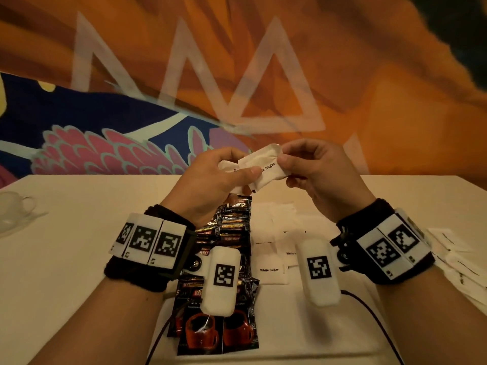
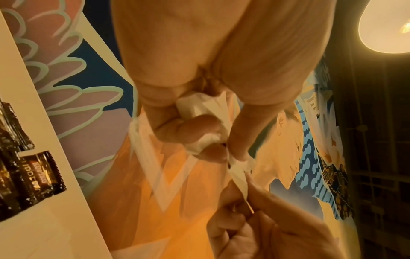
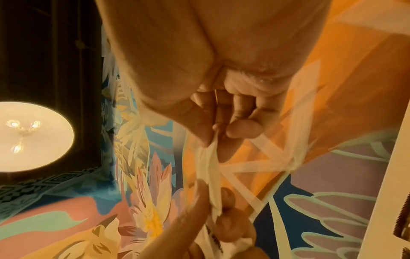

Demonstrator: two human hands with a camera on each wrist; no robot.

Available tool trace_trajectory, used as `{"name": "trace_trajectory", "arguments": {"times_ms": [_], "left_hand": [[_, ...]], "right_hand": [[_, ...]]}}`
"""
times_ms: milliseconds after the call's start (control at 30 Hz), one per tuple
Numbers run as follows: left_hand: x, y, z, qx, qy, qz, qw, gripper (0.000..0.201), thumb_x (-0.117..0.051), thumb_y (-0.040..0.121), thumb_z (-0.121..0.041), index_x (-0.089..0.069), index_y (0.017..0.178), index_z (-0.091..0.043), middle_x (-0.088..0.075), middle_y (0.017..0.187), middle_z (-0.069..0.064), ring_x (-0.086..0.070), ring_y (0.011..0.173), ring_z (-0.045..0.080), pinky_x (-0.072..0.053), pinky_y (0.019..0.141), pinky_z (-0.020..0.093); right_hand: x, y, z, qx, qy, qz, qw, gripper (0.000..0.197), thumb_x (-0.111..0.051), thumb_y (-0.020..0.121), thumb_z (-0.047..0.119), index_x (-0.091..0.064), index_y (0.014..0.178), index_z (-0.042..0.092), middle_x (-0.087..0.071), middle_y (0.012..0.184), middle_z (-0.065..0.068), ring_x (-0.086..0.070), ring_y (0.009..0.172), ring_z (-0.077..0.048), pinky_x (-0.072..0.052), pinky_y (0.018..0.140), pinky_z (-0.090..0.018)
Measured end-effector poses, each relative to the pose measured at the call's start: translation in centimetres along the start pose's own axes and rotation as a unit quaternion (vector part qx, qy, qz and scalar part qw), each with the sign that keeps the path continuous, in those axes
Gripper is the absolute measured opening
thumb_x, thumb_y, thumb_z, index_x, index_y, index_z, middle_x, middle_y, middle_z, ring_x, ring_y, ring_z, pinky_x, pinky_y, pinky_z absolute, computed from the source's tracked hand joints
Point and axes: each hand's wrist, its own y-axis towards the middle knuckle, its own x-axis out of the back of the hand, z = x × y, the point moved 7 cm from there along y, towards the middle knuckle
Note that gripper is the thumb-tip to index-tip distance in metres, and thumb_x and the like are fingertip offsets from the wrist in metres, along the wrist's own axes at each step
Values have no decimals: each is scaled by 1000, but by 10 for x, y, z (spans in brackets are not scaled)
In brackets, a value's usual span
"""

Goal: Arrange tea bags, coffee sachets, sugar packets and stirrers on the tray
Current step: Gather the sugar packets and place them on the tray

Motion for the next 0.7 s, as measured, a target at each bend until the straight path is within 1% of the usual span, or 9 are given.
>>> {"name": "trace_trajectory", "arguments": {"times_ms": [100, 167, 233, 300, 367, 433, 500, 567, 700], "left_hand": [[2, 1, 0, -18, -7, -28, 999, 19, -70, 81, -13, -62, 96, -3, -66, 76, 6, -58, 58, 13, -40, 43, 21], [5, 1, -1, -26, -18, -48, 998, 19, -70, 81, -17, -64, 94, -5, -66, 72, 3, -57, 56, 12, -40, 43, 20], [9, 2, -1, -32, -39, -81, 995, 15, -69, 82, -21, -65, 89, -9, -66, 72, 2, -57, 55, 11, -40, 44, 21], [12, 2, -2, -43, -39, -109, 992, 11, -69, 82, -22, -66, 84, -12, -66, 74, 4, -56, 55, 12, -40, 45, 24], [13, 2, -3, -55, -5, -122, 991, 10, -70, 83, -23, -67, 81, -14, -67, 75, 6, -57, 57, 13, -41, 47, 27], [13, 2, -3, -57, 25, -126, 990, 10, -69, 84, -25, -67, 82, -16, -67, 75, 6, -58, 59, 14, -43, 49, 28], [16, 3, -2, -47, 23, -136, 989, 9, -65, 88, -24, -65, 84, -15, -65, 74, 3, -59, 60, 13, -43, 49, 27], [20, 5, -1, -26, -7, -141, 990, 8, -59, 92, -21, -62, 90, -14, -63, 72, 1, -59, 60, 13, -42, 48, 25], [17, 5, 4, 21, -69, -110, 991, 7, -49, 95, -14, -54, 99, -11, -63, 74, 4, -59, 60, 17, -40, 48, 24]], "right_hand": [[-2, 0, 0, 6, -3, 23, 1000, 5, -65, 85, 3, -64, 86, 7, -67, 78, -8, -61, 62, -13, -42, 54, -25], [-2, 0, -2, -7, 17, 34, 999, 9, -67, 82, 3, -65, 91, 2, -69, 75, -8, -63, 59, -13, -41, 53, -24], [2, 1, -4, -19, 35, 19, 999, 9, -66, 83, 2, -63, 91, 0, -68, 72, -7, -64, 57, -13, -40, 52, -24], [4, 2, -4, -21, 19, 6, 1000, 6, -65, 84, 1, -62, 89, 0, -68, 72, -8, -65, 56, -14, -39, 51, -25], [6, 1, -4, -16, -33, 9, 999, 4, -67, 83, 3, -63, 83, 3, -68, 70, -9, -64, 55, -14, -39, 50, -25], [11, -1, -9, -25, -78, 17, 997, 11, -71, 82, 4, -63, 75, 8, -67, 64, -5, -62, 54, -12, -38, 47, -23], [19, -6, -21, -66, -104, 33, 992, 13, -72, 81, 5, -62, 73, 8, -64, 61, -2, -60, 54, -12, -38, 46, -22], [25, -16, -41, -131, -152, 70, 977, 13, -72, 82, 7, -62, 74, 8, -63, 61, -2, -60, 56, -11, -38, 50, -24], [39, -41, -82, -263, -255, 135, 921, 13, -73, 83, 11, -63, 74, 10, -64, 64, -3, -60, 58, -10, -39, 54, -26]]}}
